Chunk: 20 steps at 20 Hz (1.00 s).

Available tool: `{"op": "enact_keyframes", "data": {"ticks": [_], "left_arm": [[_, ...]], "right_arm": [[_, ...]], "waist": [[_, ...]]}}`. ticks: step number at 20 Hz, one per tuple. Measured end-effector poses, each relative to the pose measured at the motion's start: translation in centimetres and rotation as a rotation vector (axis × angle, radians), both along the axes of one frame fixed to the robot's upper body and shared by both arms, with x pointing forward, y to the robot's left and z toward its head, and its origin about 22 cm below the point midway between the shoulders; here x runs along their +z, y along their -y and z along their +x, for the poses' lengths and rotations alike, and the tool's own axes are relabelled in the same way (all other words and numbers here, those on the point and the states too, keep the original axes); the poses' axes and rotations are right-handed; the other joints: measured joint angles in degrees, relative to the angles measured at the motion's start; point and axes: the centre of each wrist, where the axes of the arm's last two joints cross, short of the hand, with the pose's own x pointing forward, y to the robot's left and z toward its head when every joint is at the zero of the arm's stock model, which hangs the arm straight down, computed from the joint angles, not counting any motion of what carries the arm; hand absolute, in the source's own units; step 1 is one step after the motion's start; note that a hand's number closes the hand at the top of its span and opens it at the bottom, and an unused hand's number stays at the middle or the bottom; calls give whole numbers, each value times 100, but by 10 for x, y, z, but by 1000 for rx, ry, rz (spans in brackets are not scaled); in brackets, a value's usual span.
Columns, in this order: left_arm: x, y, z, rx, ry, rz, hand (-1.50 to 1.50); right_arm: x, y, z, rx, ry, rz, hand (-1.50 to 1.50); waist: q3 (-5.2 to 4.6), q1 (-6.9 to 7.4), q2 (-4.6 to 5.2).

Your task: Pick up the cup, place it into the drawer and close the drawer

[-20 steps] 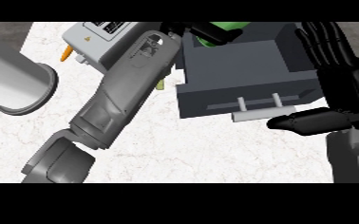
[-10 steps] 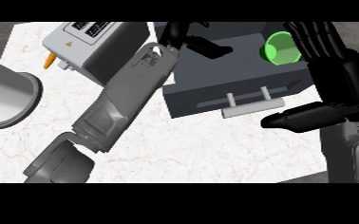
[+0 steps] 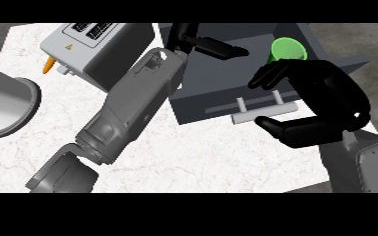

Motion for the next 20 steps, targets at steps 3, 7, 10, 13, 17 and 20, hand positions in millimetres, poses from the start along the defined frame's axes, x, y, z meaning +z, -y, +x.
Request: {"op": "enact_keyframes", "data": {"ticks": [3, 7, 10, 13, 17, 20], "left_arm": [[7, 2, 1, 17, 30, -71, -150], [9, 2, 2, 58, 52, -119, -150], [3, -2, 2, 87, 52, -137, -150], [1, -4, 3, 99, 48, -163, -150], [-3, -7, 2, 99, 48, -210, -150], [-14, -13, 0, 94, 44, -232, -150]], "right_arm": [[-2, -4, -2, 95, -30, -115, 150], [-4, -1, -6, 152, -57, -339, -150], [-10, 7, -10, 112, -70, -476, -150], [-16, 7, -15, 39, -36, -608, -150], [-47, 1, -12, -47, -51, -716, -150], [-79, -4, -8, -75, -81, -794, -150]], "waist": [[-3, 86, -34], [-3, 267, -92], [0, 433, -127], [3, 628, -167], [1, 898, -207], [3, 1060, -224]]}}
